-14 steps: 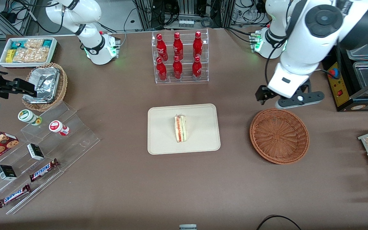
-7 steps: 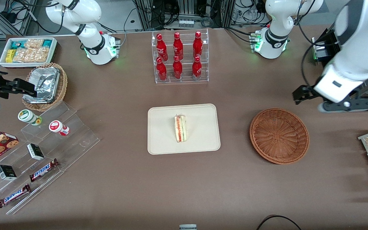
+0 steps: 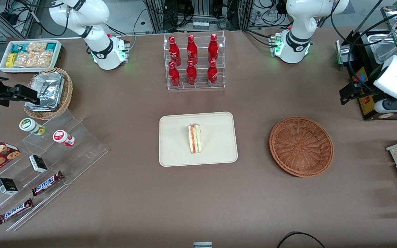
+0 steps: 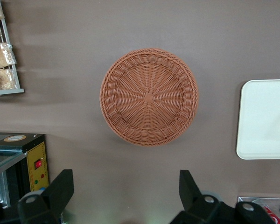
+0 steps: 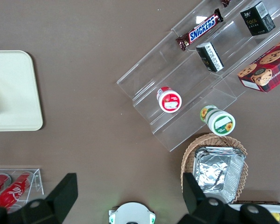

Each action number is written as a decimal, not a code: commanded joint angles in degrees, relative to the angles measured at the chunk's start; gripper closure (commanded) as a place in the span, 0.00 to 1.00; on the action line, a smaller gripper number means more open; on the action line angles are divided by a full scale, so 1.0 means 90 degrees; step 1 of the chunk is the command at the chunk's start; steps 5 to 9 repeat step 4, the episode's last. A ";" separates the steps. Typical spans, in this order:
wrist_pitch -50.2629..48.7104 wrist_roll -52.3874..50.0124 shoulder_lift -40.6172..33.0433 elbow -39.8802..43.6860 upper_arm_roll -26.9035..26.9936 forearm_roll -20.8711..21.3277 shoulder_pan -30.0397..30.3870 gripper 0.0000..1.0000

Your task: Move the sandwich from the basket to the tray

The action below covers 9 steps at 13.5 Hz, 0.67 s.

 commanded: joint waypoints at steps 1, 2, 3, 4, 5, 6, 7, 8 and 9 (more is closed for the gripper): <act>-0.0340 0.0264 0.0014 0.0175 0.0238 -0.0091 -0.0100 0.00; -0.0448 0.0401 -0.0005 0.0175 0.0345 -0.0091 -0.0100 0.00; -0.0468 0.0576 -0.0025 0.0156 0.0452 -0.0120 -0.0110 0.00; -0.0487 0.0655 -0.0073 0.0127 0.0540 -0.0217 -0.0110 0.00; -0.0487 0.0655 -0.0073 0.0127 0.0540 -0.0217 -0.0110 0.00; -0.0487 0.0655 -0.0073 0.0127 0.0540 -0.0217 -0.0110 0.00; -0.0487 0.0655 -0.0073 0.0127 0.0540 -0.0217 -0.0110 0.00; -0.0487 0.0655 -0.0073 0.0127 0.0540 -0.0217 -0.0110 0.00; -0.0487 0.0655 -0.0073 0.0127 0.0540 -0.0217 -0.0110 0.00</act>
